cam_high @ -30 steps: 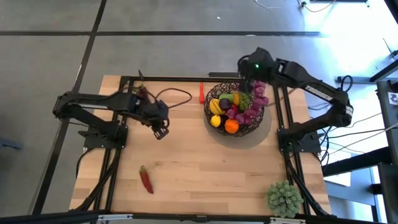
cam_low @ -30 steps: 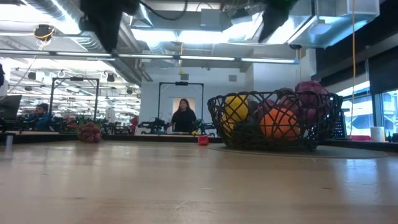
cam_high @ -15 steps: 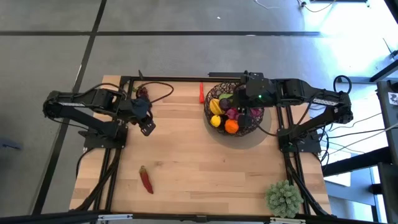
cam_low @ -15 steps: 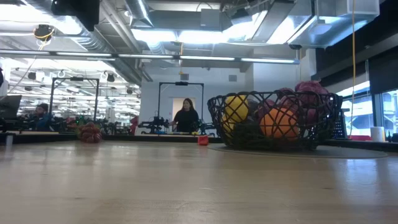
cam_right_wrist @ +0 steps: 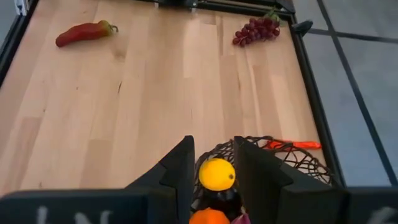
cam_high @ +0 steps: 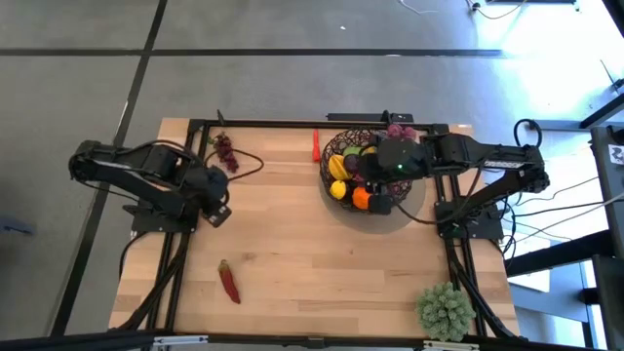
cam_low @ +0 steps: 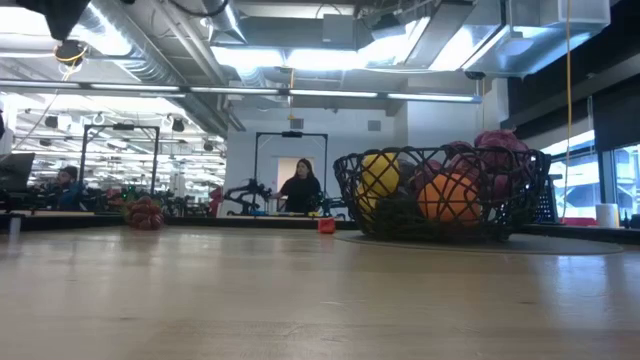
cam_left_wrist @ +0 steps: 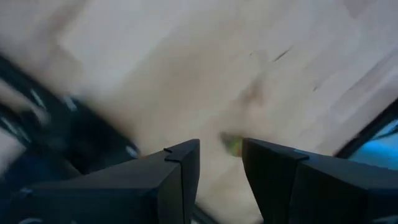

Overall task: Build produce basket
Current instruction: Put the red chili pepper into the black wire basket

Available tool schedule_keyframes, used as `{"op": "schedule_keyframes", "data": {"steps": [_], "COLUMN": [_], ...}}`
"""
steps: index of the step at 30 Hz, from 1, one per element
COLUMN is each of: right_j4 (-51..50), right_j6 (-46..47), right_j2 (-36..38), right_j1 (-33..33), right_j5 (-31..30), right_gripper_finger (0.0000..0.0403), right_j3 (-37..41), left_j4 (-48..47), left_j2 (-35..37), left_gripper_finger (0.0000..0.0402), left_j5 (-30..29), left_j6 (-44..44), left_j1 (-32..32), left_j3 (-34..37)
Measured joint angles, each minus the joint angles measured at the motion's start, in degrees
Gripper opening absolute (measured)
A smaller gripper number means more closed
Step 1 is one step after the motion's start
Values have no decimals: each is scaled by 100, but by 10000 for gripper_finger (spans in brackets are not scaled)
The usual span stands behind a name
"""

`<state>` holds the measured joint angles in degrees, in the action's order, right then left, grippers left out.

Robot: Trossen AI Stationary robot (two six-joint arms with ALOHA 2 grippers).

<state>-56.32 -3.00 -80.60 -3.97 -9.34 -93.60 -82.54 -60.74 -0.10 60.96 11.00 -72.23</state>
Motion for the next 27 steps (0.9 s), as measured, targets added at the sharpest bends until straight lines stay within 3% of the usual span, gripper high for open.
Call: {"op": "schedule_keyframes", "data": {"steps": [7, 13, 19, 22, 27], "right_j4": [0, 17, 298, 345, 365], "right_j6": [123, -176, -451, -635, -609], "right_j2": [2, 2, 2, 2, 2], "right_j1": [0, 4, 20, 20, 20], "right_j5": [-4, -6, -7, -7, -4], "right_gripper_finger": [111, 111, 111, 111, 111], "right_j3": [2, 2, 2, 2, 2], "left_j4": [36, 264, 1952, 2758, 2998], "left_j2": [-32, -146, -159, -156, -204], "left_gripper_finger": [110, 110, 110, 110, 110], "left_j5": [584, 635, 1189, 1198, 1160], "left_j6": [2465, 3370, 4364, 4783, 5687], "left_j1": [374, 750, 1408, 1737, 2173], "left_j3": [21, 380, 1241, 1691, 2290]}}
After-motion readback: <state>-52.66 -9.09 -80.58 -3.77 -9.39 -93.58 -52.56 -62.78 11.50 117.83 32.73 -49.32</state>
